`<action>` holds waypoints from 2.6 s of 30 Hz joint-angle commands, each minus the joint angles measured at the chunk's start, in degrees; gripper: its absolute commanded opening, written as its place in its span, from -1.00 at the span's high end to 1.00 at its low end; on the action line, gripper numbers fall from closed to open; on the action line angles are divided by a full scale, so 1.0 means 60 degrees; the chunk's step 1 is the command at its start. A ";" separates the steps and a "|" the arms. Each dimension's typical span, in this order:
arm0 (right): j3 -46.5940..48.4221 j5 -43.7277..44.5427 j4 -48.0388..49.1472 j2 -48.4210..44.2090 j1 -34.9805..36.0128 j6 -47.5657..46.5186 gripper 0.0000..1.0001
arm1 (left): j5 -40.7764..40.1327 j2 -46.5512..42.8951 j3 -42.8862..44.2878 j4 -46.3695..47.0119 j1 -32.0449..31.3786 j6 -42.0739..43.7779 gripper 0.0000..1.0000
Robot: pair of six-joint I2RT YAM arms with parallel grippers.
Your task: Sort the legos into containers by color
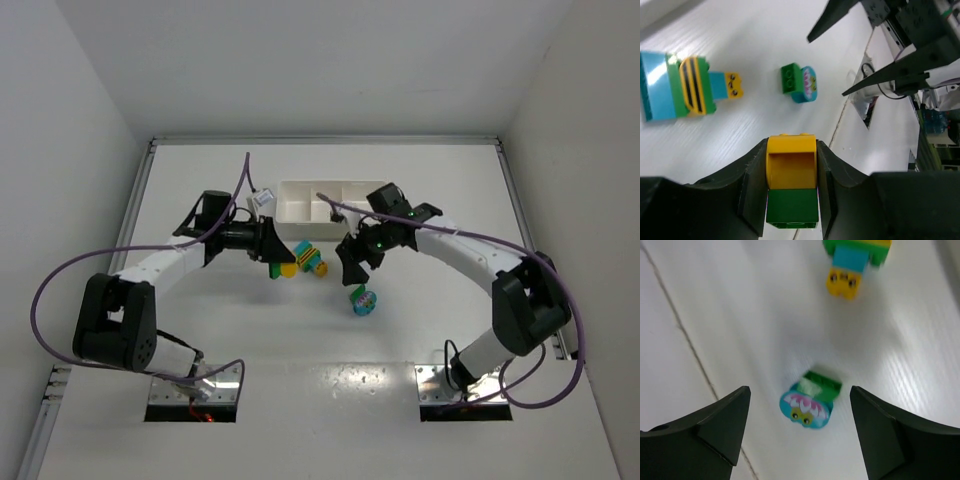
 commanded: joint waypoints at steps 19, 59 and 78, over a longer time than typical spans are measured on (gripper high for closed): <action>0.2676 -0.7326 0.5552 0.2607 -0.0970 0.6319 -0.50 | 0.1327 0.0418 0.1639 0.5231 -0.0474 -0.3681 1.00; 0.2121 -0.7459 0.8656 0.2461 -0.0779 0.8135 0.44 | 0.1049 0.0886 0.1332 0.7370 -0.0210 -0.5410 1.00; 0.0889 -0.7501 0.8879 0.1597 -0.1937 0.8546 1.00 | 0.0639 -0.0725 0.0629 0.4410 0.0903 -0.3843 -0.75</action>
